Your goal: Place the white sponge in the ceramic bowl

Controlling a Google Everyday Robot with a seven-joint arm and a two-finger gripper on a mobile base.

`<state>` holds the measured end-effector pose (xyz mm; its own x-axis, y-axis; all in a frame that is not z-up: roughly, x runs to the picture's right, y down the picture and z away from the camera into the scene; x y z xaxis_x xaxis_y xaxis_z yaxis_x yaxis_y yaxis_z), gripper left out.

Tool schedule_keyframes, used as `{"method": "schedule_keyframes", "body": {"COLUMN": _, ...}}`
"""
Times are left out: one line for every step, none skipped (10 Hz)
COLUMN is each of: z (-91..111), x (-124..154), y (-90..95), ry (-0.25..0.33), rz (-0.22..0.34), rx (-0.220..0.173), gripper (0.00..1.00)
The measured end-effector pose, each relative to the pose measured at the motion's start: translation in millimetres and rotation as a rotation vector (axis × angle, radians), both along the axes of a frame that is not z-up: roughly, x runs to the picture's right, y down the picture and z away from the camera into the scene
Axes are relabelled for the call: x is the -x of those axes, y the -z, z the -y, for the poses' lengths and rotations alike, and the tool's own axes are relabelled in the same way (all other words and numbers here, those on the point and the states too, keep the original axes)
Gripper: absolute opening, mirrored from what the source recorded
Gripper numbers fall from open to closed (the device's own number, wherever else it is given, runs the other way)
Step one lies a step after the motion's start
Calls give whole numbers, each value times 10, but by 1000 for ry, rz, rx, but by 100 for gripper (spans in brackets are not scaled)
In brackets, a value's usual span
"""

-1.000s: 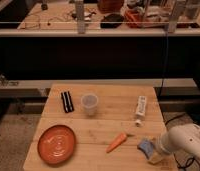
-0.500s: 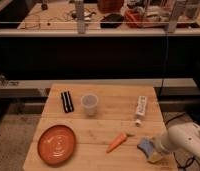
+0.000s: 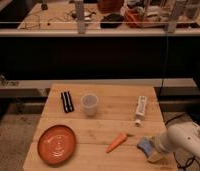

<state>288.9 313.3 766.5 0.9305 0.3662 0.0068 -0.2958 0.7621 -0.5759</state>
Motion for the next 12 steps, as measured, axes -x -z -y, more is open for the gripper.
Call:
{"method": "schedule_keyframes", "body": {"z": 2, "x": 1, "y": 0, "ry": 3, "rz": 0, "rx": -1, "gripper": 5}}
{"method": "schedule_keyframes", "body": {"z": 3, "x": 1, "y": 1, "ry": 6, "rz": 0, "rx": -1, "gripper": 5}}
{"method": "schedule_keyframes", "body": {"z": 9, "x": 6, "y": 7, "ry": 11, "rz": 0, "rx": -2, "gripper": 5}}
{"method": "schedule_keyframes", "body": {"z": 18, "x": 9, "y": 11, "ry": 16, "rz": 0, "rx": -4, "gripper": 1}}
{"method": "schedule_keyframes", "body": {"z": 23, "x": 15, "y": 15, "ry": 19, "rz": 1, "rx": -3, "gripper": 0}}
{"method": "schedule_keyframes", "body": {"z": 28, "x": 25, "y": 21, "ry": 24, "rz": 2, "rx": -2, "gripper": 0}}
{"method": "schedule_keyframes", "body": {"z": 30, "x": 26, "y": 23, "ry": 27, "rz": 2, "rx": -2, "gripper": 0}}
{"method": "schedule_keyframes", "body": {"z": 33, "x": 25, "y": 24, "ry": 30, "rz": 2, "rx": -3, "gripper": 0}}
{"method": "schedule_keyframes", "body": {"z": 37, "x": 25, "y": 25, "ry": 34, "rz": 2, "rx": -4, "gripper": 0}}
{"method": "schedule_keyframes", "body": {"z": 45, "x": 29, "y": 31, "ry": 40, "rz": 2, "rx": -4, "gripper": 0}}
{"method": "schedule_keyframes", "body": {"z": 58, "x": 39, "y": 44, "ry": 46, "rz": 3, "rx": -4, "gripper": 0}}
{"method": "schedule_keyframes", "body": {"z": 62, "x": 46, "y": 49, "ry": 49, "rz": 3, "rx": -4, "gripper": 0}}
